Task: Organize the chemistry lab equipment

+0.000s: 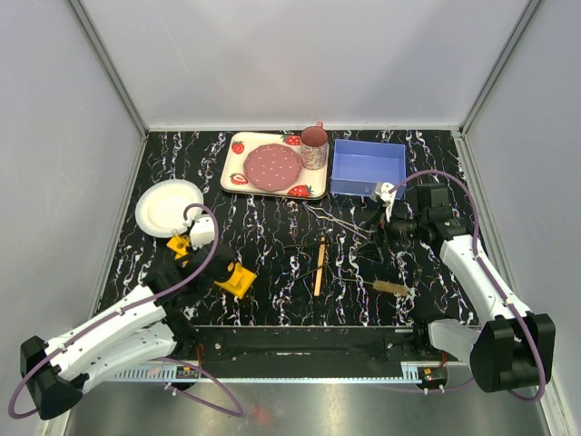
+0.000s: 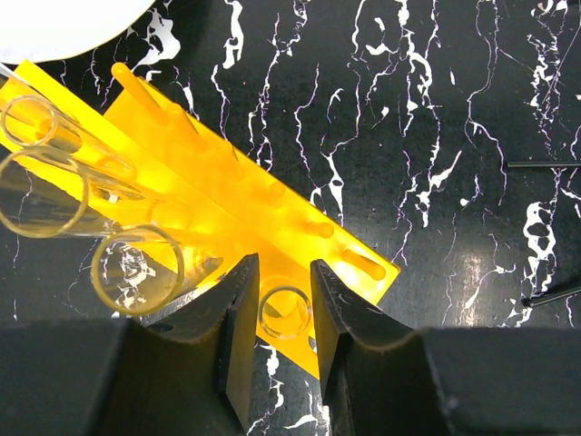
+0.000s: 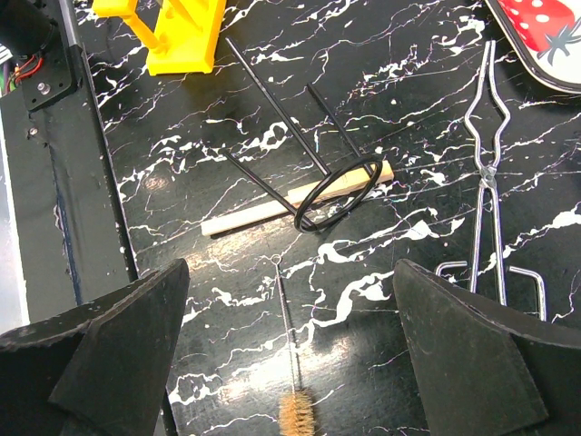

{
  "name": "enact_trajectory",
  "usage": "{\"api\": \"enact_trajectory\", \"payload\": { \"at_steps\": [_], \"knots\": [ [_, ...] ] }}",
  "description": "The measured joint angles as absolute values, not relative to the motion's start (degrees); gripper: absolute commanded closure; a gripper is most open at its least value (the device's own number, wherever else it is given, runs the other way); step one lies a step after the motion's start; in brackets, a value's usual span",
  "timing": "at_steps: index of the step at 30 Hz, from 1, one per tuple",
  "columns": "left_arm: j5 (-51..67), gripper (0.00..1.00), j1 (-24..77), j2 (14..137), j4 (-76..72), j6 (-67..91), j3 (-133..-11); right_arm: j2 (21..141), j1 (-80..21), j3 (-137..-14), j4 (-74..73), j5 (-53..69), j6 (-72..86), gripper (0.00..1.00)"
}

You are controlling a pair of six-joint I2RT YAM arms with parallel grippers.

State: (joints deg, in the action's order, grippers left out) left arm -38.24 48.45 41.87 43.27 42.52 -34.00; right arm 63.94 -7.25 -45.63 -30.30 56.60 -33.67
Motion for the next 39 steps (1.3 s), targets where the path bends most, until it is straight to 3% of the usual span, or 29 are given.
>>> {"api": "enact_trajectory", "payload": {
  "at_steps": [39],
  "knots": [
    [-33.43,0.66,48.45,39.48,46.89,43.29,-40.64,63.94,-6.70,-45.63,-30.30,56.64,-33.67,0.00]
  ]
}}
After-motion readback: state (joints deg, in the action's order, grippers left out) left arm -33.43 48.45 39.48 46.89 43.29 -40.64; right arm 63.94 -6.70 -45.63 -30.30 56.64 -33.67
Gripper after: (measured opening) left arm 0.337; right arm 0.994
